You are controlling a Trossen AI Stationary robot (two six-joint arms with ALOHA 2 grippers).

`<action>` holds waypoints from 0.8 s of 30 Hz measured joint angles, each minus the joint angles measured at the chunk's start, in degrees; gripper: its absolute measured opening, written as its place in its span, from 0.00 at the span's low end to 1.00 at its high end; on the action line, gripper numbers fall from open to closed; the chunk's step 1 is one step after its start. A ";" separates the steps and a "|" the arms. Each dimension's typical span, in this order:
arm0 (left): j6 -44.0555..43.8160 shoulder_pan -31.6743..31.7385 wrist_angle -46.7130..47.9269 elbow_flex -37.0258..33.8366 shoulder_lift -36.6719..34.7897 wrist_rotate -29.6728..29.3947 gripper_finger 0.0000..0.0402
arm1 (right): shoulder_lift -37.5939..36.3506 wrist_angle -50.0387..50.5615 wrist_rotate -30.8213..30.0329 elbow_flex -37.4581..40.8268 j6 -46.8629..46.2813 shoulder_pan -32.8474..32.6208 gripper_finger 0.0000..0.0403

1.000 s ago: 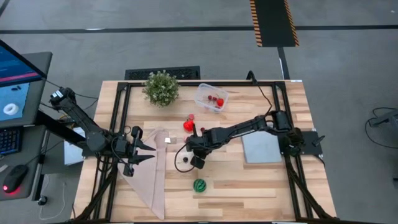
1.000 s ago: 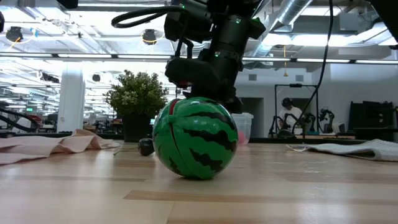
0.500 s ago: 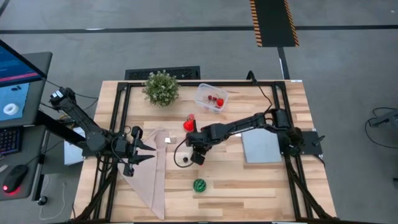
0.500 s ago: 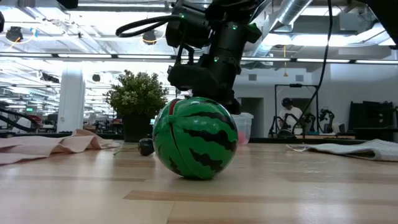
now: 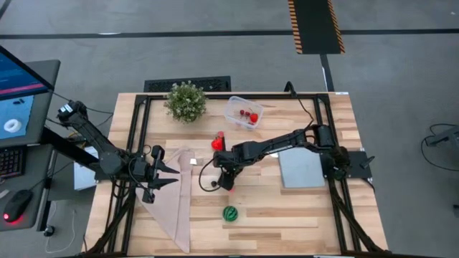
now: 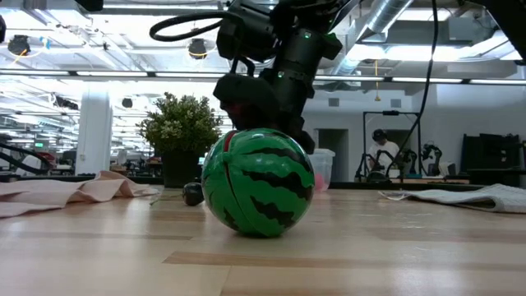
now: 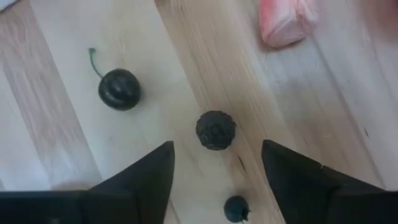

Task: Pick and placing Produce into tupperware
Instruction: Put the blackberry into the transparent bin

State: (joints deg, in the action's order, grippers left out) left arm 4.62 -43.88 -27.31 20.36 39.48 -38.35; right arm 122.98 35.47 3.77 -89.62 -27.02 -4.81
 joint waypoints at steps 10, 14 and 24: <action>-0.04 -0.01 0.02 0.00 0.00 0.00 0.24 | 0.02 -3.38 -0.27 0.00 -0.62 0.07 0.71; -0.07 0.01 0.00 0.00 0.00 0.00 0.24 | 0.05 -3.36 -0.62 0.00 -1.84 0.07 0.71; -0.11 0.01 0.00 0.00 0.00 0.00 0.24 | 0.11 -4.61 -1.16 0.00 -2.56 0.07 0.71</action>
State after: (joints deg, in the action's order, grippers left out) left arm 4.51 -43.88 -27.31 20.36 39.48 -38.35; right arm 123.09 30.86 2.60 -89.62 -29.58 -4.73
